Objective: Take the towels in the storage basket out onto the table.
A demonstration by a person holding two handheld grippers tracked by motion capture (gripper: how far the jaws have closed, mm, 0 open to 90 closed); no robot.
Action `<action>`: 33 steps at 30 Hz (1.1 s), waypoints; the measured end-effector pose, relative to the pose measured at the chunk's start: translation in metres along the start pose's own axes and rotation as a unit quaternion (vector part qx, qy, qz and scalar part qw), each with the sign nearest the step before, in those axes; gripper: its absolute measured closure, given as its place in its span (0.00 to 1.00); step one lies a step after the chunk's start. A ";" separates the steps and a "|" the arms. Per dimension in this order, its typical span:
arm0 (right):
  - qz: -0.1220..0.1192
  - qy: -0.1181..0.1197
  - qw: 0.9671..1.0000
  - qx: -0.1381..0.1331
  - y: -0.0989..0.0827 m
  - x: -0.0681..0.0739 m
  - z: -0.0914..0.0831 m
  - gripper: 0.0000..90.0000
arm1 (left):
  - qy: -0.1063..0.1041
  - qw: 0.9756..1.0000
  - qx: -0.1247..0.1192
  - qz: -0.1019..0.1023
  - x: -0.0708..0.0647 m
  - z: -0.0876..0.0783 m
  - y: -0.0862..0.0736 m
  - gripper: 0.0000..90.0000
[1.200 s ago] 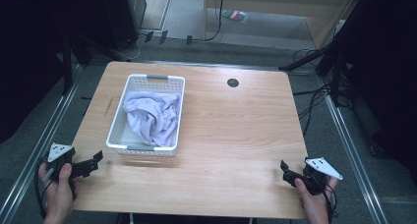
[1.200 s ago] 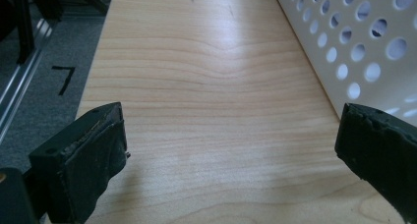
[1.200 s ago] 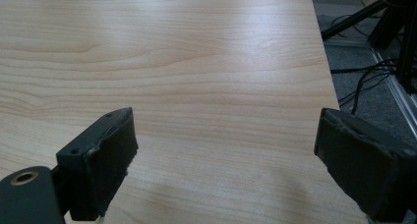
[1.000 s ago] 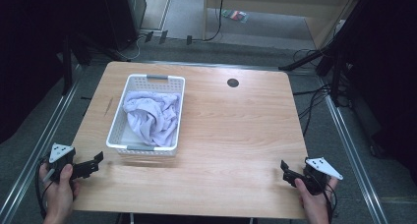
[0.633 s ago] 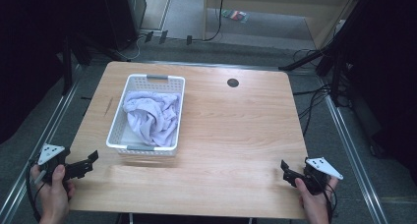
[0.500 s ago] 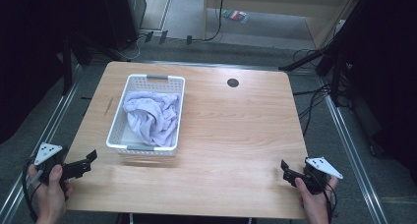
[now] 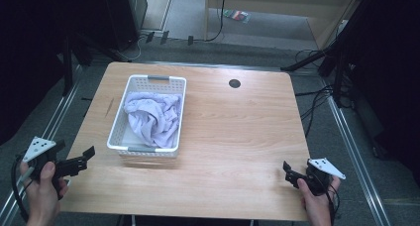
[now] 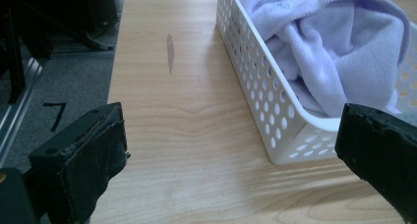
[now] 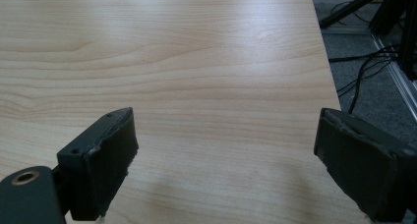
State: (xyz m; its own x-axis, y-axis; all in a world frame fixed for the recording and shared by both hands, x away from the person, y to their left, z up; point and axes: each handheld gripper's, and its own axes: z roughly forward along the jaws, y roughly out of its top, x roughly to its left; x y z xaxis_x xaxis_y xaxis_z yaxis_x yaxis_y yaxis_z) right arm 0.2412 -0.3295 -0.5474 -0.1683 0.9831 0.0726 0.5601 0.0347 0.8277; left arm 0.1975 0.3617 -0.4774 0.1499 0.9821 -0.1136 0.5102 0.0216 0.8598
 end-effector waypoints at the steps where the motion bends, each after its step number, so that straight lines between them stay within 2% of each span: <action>1: 0.003 -0.002 1.000 0.001 0.000 0.000 0.000 0.10 | 0.002 1.000 0.001 0.000 0.000 0.000 0.002 0.00; 6: 0.002 -0.004 1.000 0.001 0.000 0.000 0.000 0.10 | -0.002 1.000 0.009 0.003 -0.001 0.001 0.011 0.00; 10: 0.002 -0.004 1.000 0.003 0.000 0.000 0.001 0.11 | -0.009 1.000 0.018 0.013 -0.006 0.007 0.019 0.00; 23: 0.002 -0.003 1.000 0.004 0.000 0.000 0.001 0.11 | -0.029 0.999 0.025 0.038 -0.033 0.025 0.050 0.00; 33: 0.002 -0.001 1.000 0.005 0.000 0.000 0.001 0.11 | -0.044 0.996 0.036 0.068 -0.058 0.037 0.071 0.00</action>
State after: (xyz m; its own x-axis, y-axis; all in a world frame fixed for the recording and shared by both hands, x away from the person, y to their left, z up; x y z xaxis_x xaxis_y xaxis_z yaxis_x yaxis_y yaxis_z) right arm 0.2420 -0.3292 -0.5476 -0.1644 0.9836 0.0736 0.5690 0.0336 0.8217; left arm 0.2564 0.2995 -0.4284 0.2942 0.9548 -0.0436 0.5395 -0.1282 0.8322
